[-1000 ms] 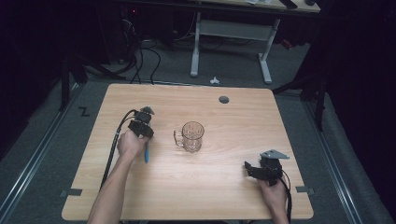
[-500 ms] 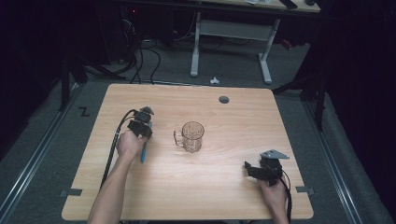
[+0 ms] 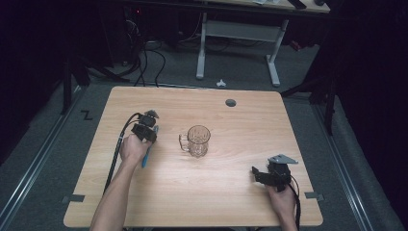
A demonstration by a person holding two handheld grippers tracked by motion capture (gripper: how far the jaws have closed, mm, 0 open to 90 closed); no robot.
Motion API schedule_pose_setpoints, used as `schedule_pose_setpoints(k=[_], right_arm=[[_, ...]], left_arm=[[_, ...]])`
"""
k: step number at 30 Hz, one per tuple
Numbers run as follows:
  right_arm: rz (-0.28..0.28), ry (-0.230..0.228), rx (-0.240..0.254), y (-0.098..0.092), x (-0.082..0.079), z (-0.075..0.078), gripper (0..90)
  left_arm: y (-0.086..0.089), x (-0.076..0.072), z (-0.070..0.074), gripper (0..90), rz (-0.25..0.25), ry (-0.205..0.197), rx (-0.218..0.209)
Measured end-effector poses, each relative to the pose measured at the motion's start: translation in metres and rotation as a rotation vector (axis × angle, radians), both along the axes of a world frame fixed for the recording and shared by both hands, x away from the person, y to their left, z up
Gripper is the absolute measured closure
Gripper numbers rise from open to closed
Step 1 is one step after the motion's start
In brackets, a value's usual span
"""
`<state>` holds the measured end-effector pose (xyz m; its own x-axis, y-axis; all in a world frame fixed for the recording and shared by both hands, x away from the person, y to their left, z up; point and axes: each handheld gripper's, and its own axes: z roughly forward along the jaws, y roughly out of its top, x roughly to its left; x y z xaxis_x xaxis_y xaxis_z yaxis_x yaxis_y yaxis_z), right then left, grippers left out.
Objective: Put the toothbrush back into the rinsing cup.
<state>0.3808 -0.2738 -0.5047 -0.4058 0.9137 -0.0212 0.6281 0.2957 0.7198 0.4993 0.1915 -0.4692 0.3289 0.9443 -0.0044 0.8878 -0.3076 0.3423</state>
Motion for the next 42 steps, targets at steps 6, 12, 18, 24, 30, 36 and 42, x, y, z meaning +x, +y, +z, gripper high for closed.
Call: schedule_pose_setpoints(k=[6, 12, 18, 24, 30, 36, 42], right_arm=[[0.001, 0.000, 0.000, 0.000, 0.000, 0.000, 22.1], [0.001, 0.000, 0.000, 0.000, 0.000, 0.000, 22.1], [0.001, 0.000, 0.000, 0.000, 0.000, 0.000, 22.1], [0.000, 0.000, -0.001, 0.000, 0.000, 0.000, 22.1], [0.001, 0.000, -0.001, 0.000, 0.000, 0.000, 22.1], [0.000, 0.000, 0.000, 0.000, 0.000, 0.000, 22.1], [0.001, 0.000, 0.000, 0.000, 0.000, 0.000, 22.1]], left_arm=[[0.001, -0.001, 0.003, 79.1, -0.001, -0.006, 0.001], [0.002, -0.003, 0.008, 79.2, -0.004, -0.018, -0.001], [0.003, -0.007, 0.014, 79.2, -0.011, -0.036, 0.000], [0.003, -0.013, 0.025, 79.5, -0.019, -0.065, -0.004], [0.003, -0.020, 0.036, 79.7, -0.033, -0.090, -0.021], [0.001, -0.028, 0.046, 79.8, -0.052, -0.126, -0.038], [-0.002, -0.035, 0.054, 80.0, -0.076, -0.150, -0.070]])
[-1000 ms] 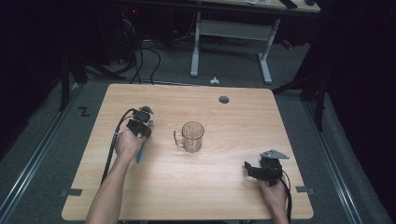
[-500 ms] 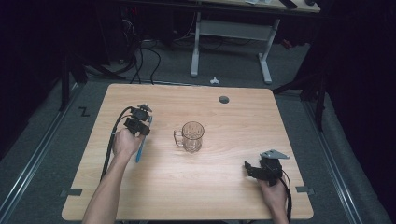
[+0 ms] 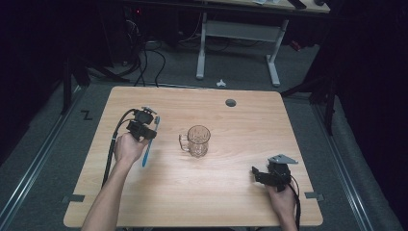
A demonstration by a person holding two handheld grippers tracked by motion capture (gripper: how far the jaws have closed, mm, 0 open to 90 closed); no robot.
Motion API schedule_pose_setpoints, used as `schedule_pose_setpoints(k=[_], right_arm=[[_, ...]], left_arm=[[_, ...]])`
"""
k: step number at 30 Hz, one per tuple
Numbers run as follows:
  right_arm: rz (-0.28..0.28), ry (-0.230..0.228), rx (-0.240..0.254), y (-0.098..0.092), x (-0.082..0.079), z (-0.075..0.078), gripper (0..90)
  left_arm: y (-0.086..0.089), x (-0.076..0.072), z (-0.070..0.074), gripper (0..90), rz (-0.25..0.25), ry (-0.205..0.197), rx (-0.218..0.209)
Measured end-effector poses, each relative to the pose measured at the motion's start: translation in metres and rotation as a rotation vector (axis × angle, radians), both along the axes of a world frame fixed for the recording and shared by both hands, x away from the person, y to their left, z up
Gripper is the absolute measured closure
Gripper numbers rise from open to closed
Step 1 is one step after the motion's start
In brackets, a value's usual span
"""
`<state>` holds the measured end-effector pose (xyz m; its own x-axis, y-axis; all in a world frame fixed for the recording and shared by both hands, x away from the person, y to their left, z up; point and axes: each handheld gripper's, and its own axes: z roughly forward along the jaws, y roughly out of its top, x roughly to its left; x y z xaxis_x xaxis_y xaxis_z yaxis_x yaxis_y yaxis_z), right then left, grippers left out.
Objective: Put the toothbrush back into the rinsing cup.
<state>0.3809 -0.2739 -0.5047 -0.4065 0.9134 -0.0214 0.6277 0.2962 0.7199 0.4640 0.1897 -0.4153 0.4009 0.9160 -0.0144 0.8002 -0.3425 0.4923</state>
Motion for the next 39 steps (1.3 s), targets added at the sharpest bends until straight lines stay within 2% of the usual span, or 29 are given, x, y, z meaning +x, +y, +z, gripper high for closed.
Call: schedule_pose_setpoints(k=[23, 39], right_arm=[[0.000, 0.000, 0.001, 0.000, 0.000, 0.000, 22.1], [-0.001, 0.000, 0.001, 0.000, 0.000, 0.000, 22.1]], left_arm=[[-0.009, -0.023, 0.024, 80.3, -0.078, -0.136, -0.104], [-0.017, -0.033, 0.033, 80.4, -0.113, -0.206, -0.144]])
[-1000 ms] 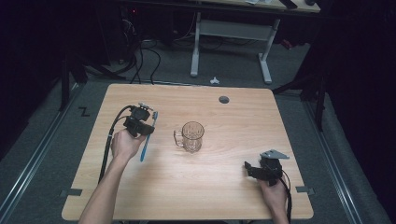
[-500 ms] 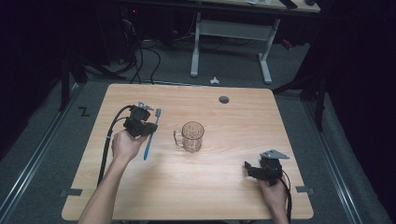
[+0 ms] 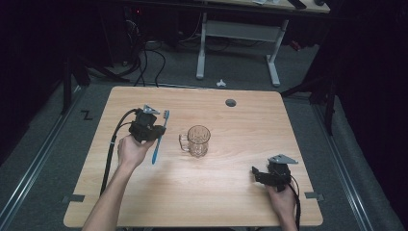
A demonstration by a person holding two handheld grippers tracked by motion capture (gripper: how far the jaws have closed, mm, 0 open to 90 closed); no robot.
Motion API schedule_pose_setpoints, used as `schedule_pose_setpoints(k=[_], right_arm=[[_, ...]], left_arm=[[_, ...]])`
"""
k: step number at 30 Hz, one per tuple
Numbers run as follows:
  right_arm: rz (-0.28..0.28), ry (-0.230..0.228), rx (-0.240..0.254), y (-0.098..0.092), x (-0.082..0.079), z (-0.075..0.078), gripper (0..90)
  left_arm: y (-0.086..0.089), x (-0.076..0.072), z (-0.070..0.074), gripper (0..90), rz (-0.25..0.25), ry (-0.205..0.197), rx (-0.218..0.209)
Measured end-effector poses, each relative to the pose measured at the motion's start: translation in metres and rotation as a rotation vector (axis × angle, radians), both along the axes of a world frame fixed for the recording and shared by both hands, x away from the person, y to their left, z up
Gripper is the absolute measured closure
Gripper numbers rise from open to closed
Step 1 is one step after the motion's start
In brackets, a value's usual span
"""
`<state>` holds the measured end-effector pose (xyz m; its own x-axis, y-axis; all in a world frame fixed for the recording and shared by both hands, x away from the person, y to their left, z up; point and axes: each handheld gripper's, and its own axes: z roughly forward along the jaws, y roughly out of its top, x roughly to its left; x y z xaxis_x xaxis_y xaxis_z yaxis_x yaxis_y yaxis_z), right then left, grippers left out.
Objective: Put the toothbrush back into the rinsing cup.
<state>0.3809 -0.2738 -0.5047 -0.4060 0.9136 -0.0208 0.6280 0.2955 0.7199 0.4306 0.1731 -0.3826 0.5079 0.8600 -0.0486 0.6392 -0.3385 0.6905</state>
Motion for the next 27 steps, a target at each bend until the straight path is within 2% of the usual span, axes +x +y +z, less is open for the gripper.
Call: schedule_pose_setpoints(k=[11, 15, 27], right_arm=[[0.000, 0.000, 0.000, 0.000, 0.000, 0.000, 22.1], [0.000, 0.000, 0.000, 0.000, 0.000, 0.000, 22.1], [0.000, 0.000, 0.000, 0.000, 0.000, 0.000, 22.1]], left_arm=[[-0.010, -0.004, 0.007, 80.5, -0.020, -0.055, -0.032], [-0.014, -0.005, 0.009, 80.5, -0.028, -0.089, -0.053], [-0.026, 0.001, 0.014, 80.6, -0.040, -0.137, -0.072]])
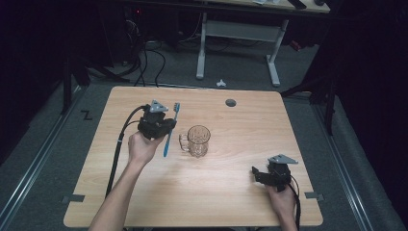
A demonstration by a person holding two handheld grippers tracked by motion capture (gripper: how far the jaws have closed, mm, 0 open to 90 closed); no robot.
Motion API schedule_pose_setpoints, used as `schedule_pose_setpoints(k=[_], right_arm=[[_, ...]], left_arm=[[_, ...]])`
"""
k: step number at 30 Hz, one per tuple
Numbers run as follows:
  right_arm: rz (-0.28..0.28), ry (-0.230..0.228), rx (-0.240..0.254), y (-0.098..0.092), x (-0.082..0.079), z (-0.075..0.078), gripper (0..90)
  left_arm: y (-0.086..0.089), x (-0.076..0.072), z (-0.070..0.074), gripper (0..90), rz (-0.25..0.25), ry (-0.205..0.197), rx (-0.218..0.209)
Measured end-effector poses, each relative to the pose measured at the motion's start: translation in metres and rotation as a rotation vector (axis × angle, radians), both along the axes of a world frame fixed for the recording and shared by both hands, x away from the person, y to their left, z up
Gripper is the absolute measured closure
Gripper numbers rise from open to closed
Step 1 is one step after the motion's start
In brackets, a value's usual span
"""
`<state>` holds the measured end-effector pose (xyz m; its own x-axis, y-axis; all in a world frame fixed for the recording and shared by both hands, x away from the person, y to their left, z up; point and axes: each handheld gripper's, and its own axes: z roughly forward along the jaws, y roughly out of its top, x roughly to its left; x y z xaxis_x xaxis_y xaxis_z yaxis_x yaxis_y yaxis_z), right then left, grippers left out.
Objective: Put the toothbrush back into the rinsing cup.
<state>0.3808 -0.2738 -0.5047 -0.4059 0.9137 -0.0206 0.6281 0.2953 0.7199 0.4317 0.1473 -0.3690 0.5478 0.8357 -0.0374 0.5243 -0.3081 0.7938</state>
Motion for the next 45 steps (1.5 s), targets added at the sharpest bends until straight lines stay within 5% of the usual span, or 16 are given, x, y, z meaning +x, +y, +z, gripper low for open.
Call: schedule_pose_setpoints(k=[23, 45], right_arm=[[0.001, 0.000, 0.000, 0.000, 0.000, 0.000, 22.1], [0.001, 0.000, 0.000, 0.000, 0.000, 0.000, 22.1]], left_arm=[[-0.016, 0.010, 0.008, 80.7, -0.015, -0.100, -0.025], [-0.023, 0.021, 0.006, 80.6, 0.014, -0.146, -0.058]])
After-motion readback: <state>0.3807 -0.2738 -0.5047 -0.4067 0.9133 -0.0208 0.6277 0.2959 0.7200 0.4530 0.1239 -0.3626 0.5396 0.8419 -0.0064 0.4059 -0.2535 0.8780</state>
